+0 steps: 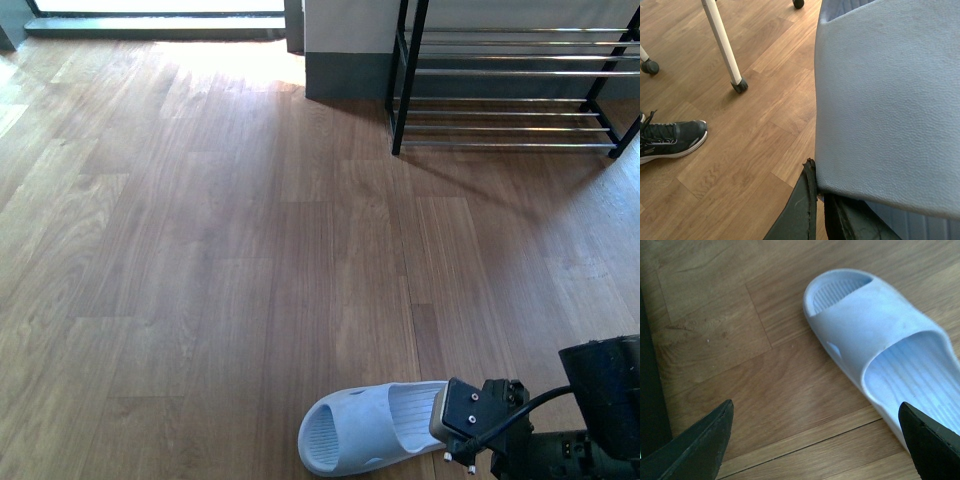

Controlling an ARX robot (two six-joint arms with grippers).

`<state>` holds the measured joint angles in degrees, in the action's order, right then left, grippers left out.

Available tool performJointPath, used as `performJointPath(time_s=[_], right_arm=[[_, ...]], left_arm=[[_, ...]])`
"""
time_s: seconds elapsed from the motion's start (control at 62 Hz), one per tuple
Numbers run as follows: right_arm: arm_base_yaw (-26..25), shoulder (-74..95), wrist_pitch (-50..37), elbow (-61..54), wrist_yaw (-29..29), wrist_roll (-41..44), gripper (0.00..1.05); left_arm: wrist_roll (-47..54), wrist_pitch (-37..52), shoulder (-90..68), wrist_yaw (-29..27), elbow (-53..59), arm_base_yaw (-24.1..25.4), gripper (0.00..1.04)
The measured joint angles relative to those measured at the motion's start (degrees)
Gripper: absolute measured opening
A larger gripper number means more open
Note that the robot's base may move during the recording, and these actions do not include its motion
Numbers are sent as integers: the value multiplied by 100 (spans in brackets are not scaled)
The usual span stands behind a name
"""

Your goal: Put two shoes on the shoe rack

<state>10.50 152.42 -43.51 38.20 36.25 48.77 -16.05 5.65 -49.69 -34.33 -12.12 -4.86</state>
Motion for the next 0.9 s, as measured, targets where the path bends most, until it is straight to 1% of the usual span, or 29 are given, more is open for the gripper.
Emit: performJointPath(time_s=[0.097,0.226,0.451,0.645,0.903], right_arm=[[39,382,28,334,-111,-125,96],[146,619,59,697,-68,-302,96],[299,1134,358,1362,-170,-448,96],[356,1486,546,1775,-195,-575,96],[562,1792,651,2299,-173,-946,96]], left_arm=[[0,0,0,2,0,0,2],[0,0,0,0,0,0,2],[0,0,0,0,0,0,2],[0,0,0,0,0,0,2],[0,0,0,0,0,0,2]])
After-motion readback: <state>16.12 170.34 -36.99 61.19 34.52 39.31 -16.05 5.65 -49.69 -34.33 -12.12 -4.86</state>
